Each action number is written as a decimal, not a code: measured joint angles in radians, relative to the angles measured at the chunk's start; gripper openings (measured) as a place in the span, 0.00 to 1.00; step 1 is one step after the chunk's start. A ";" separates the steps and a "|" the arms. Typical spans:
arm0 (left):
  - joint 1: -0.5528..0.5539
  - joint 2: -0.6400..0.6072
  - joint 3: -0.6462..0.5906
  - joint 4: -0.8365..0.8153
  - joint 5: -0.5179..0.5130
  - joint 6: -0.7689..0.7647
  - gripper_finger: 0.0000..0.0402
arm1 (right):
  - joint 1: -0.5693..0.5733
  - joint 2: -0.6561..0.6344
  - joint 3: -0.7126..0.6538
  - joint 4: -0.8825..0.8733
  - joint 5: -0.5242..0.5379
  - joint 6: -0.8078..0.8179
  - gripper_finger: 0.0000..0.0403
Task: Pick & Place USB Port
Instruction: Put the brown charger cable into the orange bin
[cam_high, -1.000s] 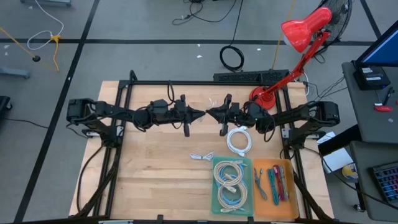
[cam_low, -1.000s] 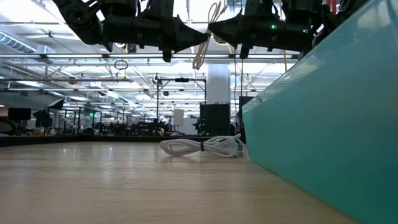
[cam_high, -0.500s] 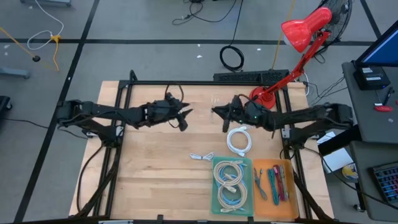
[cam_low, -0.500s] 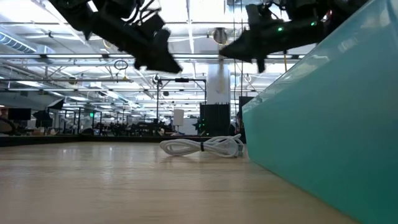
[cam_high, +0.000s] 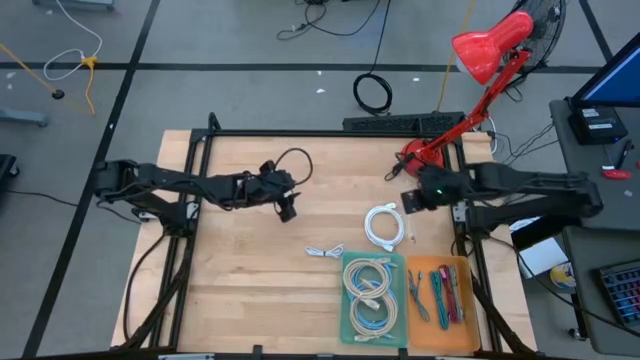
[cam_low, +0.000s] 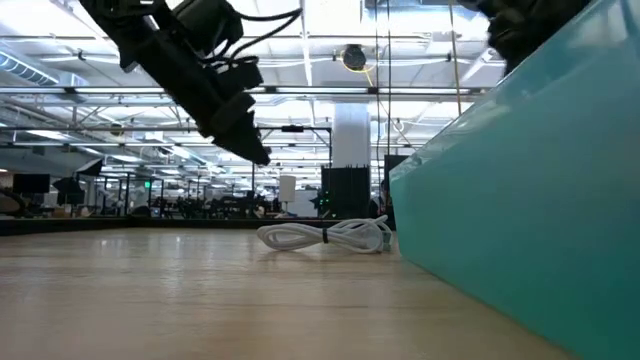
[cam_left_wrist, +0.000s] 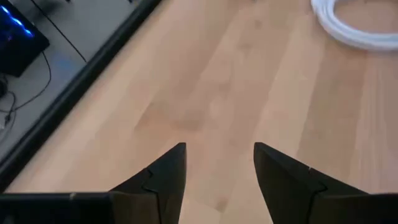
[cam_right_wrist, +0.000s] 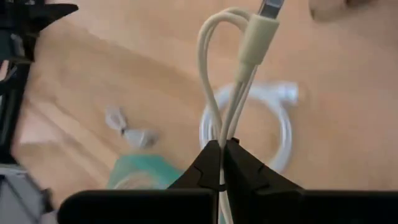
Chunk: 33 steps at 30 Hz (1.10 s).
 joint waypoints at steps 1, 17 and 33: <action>-0.004 0.011 -0.001 0.003 0.000 0.001 0.48 | 0.033 -0.008 0.016 -0.046 0.004 0.063 0.00; -0.009 0.168 -0.001 0.132 0.124 0.007 0.48 | 0.610 0.198 0.039 -0.303 0.077 0.787 0.00; -0.052 0.167 0.000 0.213 0.125 0.003 0.48 | 0.925 0.460 0.039 -0.161 -0.043 1.127 0.00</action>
